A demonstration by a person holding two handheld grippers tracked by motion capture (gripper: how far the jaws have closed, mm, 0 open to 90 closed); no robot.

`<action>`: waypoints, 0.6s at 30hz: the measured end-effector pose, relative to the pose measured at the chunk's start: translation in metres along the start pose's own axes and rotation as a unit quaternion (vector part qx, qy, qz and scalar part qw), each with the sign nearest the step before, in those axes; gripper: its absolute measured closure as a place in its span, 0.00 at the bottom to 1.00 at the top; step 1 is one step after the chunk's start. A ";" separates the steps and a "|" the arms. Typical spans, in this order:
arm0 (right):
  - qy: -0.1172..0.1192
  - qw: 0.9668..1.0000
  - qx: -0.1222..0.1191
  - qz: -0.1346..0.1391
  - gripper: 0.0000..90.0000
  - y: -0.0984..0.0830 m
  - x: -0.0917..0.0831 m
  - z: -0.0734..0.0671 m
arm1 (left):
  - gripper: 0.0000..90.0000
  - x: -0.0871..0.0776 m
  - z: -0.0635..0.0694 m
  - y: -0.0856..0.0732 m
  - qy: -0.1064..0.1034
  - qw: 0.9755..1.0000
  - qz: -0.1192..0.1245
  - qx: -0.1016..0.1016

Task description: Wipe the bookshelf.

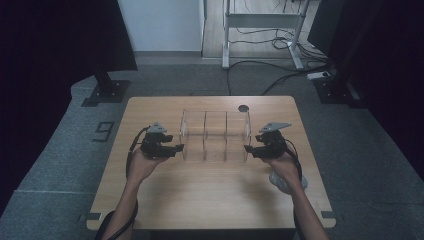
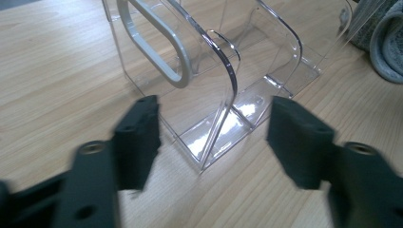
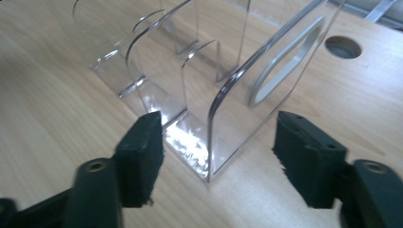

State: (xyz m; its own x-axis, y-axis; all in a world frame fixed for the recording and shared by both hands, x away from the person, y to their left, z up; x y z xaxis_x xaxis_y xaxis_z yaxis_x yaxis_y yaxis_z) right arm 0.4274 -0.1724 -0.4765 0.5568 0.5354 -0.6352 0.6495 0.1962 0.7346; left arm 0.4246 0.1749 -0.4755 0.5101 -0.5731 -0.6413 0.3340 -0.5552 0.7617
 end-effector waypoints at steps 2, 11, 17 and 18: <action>0.006 1.000 0.003 -0.002 0.30 -0.003 -0.002 -0.001 | 0.25 -0.003 0.002 -0.001 -0.002 1.000 -0.001 -0.001; 0.008 1.000 -0.006 0.000 0.15 -0.011 -0.021 -0.010 | 0.10 -0.022 0.013 -0.007 0.011 1.000 0.005 0.007; 0.007 1.000 -0.017 -0.011 0.14 -0.022 -0.033 -0.017 | 0.00 -0.029 0.026 -0.015 0.009 0.999 -0.013 0.037; 0.006 1.000 -0.020 -0.012 0.14 -0.024 -0.035 -0.018 | 0.00 -0.030 0.027 -0.017 0.009 0.999 -0.017 0.041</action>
Point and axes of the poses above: each handheld gripper's, and its own axes: x roughly forward along the jaws, y roughly out of its top, z roughly to its right, the point moved 5 cm from there along x, roughly forward along the jaws, and after that the axes turned 15 degrees about x, right-handed, at the moved point
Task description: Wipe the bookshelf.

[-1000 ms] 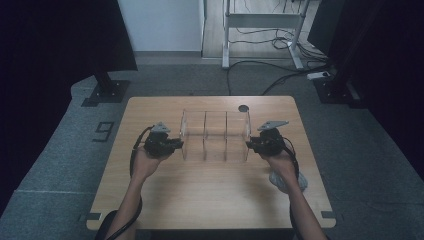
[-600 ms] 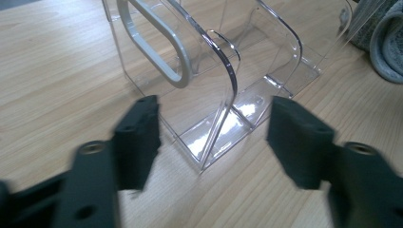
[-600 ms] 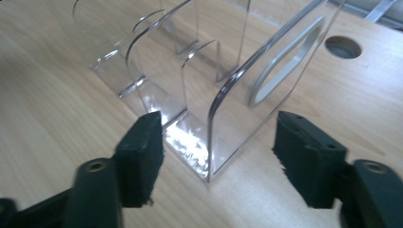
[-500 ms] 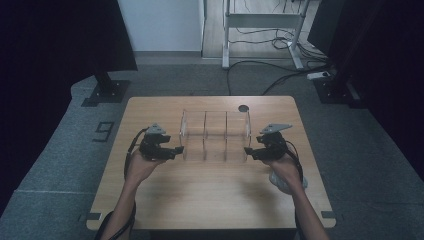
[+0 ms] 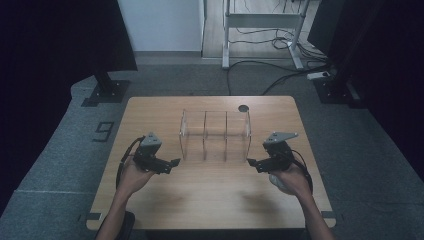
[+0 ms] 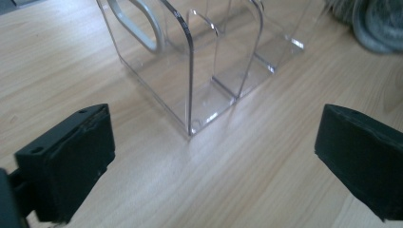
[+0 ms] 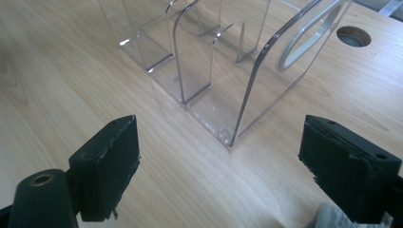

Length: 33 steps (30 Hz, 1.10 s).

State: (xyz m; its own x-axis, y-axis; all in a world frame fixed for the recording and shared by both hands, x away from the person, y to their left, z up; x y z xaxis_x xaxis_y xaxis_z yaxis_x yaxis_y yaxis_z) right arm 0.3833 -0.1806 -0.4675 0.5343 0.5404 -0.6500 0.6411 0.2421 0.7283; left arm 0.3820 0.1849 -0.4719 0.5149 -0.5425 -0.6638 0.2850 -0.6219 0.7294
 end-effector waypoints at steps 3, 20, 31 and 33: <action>0.000 1.000 -0.001 0.004 0.13 -0.006 -0.005 -0.003 | 0.00 -0.002 0.005 -0.005 -0.005 1.000 -0.004 -0.003; 0.003 1.000 0.009 0.006 0.04 -0.045 -0.004 -0.006 | 0.00 0.004 0.031 -0.044 -0.017 1.000 -0.006 0.007; -0.001 1.000 0.012 -0.022 0.02 -0.070 0.021 -0.003 | 0.00 0.018 0.040 -0.075 -0.024 1.000 -0.020 -0.002; -0.004 1.000 0.013 -0.027 0.01 -0.075 0.026 -0.002 | 0.00 0.021 0.042 -0.078 -0.025 0.999 -0.024 -0.002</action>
Point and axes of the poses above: each handheld gripper's, and its own axes: x roughly forward along the jaws, y roughly out of its top, z roughly to its right, the point moved 5 cm from there along x, roughly forward along the jaws, and after that the axes turned 15 degrees about x, right-handed, at the moved point
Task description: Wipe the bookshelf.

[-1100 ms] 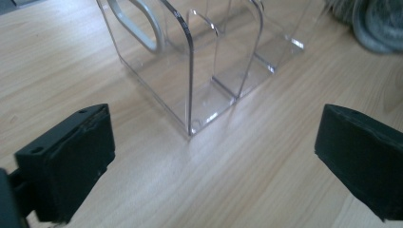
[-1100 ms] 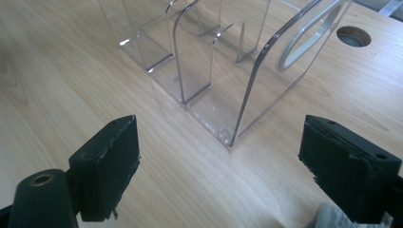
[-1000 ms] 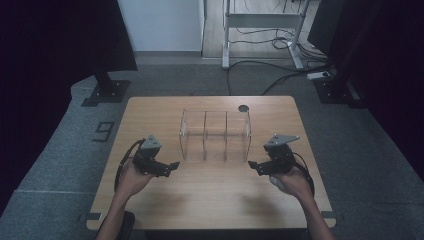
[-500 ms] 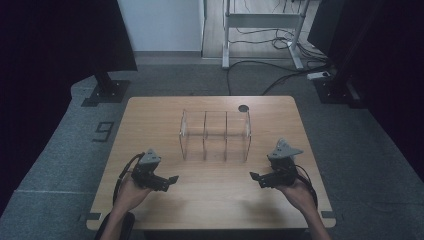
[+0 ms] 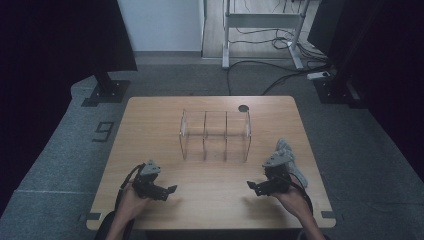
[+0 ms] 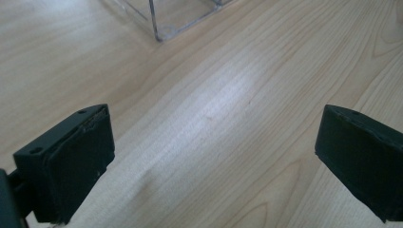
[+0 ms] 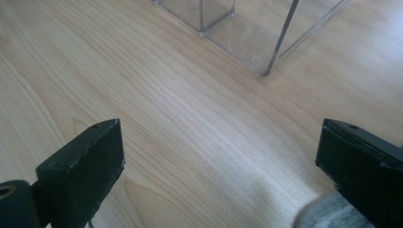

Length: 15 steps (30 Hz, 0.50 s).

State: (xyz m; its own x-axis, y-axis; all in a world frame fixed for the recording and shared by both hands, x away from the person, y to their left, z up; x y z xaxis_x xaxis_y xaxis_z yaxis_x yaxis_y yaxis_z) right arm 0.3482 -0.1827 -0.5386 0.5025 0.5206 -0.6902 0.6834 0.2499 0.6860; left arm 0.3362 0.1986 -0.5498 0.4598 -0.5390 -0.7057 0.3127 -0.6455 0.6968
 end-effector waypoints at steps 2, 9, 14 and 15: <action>-0.002 1.000 0.001 -0.007 0.00 -0.003 0.005 0.001 | 0.00 0.003 0.000 -0.003 0.008 1.000 -0.009 0.005; -0.010 0.999 -0.014 -0.037 0.00 -0.017 0.022 0.003 | 0.00 0.020 0.003 -0.015 0.009 0.998 -0.062 0.016; -0.017 0.998 -0.023 -0.060 0.00 -0.025 0.033 0.005 | 0.00 0.027 0.004 -0.019 0.005 0.996 -0.082 0.017; -0.015 0.998 -0.025 -0.064 0.00 -0.027 0.034 0.006 | 0.00 0.027 0.004 -0.019 0.003 0.997 -0.082 0.016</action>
Point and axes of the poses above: each handheld gripper's, and its own axes: x roughly forward along the jaws, y roughly out of its top, z roughly to its right, the point moved 5 cm from there along x, roughly forward along the jaws, and after that the axes turned 15 degrees about x, right-handed, at the moved point
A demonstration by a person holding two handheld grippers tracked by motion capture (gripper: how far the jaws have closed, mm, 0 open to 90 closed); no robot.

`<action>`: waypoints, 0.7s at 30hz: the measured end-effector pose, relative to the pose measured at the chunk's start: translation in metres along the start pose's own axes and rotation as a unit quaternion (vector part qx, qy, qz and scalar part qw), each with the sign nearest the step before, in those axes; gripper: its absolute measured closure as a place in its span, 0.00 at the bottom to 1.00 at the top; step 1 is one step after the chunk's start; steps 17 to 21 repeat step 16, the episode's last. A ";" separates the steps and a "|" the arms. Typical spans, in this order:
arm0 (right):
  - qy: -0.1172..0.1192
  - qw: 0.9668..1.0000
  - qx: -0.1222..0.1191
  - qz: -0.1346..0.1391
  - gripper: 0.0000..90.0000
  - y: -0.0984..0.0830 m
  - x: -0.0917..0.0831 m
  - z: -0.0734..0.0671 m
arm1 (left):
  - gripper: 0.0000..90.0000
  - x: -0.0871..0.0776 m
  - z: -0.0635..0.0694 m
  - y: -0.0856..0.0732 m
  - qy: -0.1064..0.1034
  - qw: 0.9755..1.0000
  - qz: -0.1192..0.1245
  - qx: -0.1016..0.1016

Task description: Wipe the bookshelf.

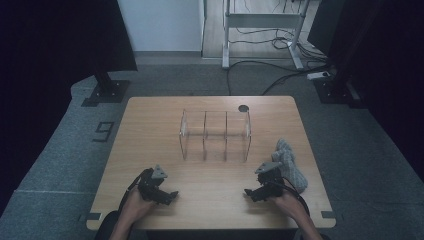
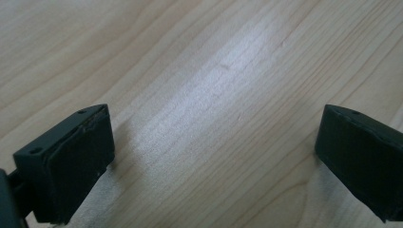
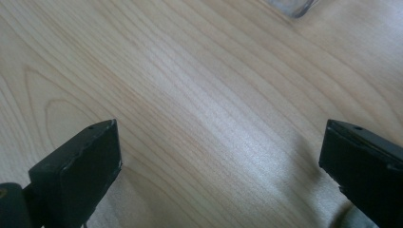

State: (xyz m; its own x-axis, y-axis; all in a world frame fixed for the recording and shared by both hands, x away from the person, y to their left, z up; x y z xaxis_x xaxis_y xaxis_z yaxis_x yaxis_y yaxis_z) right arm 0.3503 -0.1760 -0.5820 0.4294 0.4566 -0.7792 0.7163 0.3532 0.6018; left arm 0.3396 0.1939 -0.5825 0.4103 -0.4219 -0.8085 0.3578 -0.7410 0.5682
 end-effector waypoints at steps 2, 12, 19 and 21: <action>0.001 1.000 0.000 0.000 0.00 -0.001 0.001 0.000 | 0.00 0.001 0.000 0.000 -0.001 1.000 0.004 0.000; -0.009 0.999 0.014 0.039 0.00 -0.001 0.008 0.004 | 0.00 0.006 -0.001 0.001 -0.001 0.999 0.048 0.013; -0.006 0.998 0.015 0.056 0.00 -0.001 0.010 0.005 | 0.00 0.007 -0.002 0.001 -0.001 0.999 0.047 0.012; -0.006 0.998 0.015 0.056 0.00 -0.001 0.010 0.005 | 0.00 0.007 -0.002 0.001 -0.001 0.999 0.047 0.012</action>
Point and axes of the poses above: each handheld gripper's, and its own axes: x roughly forward along the jaws, y roughly out of its top, z roughly to its right, the point moved 5 cm from there along x, roughly forward along the jaws, and after that the axes turned 15 degrees about x, right-handed, at the moved point
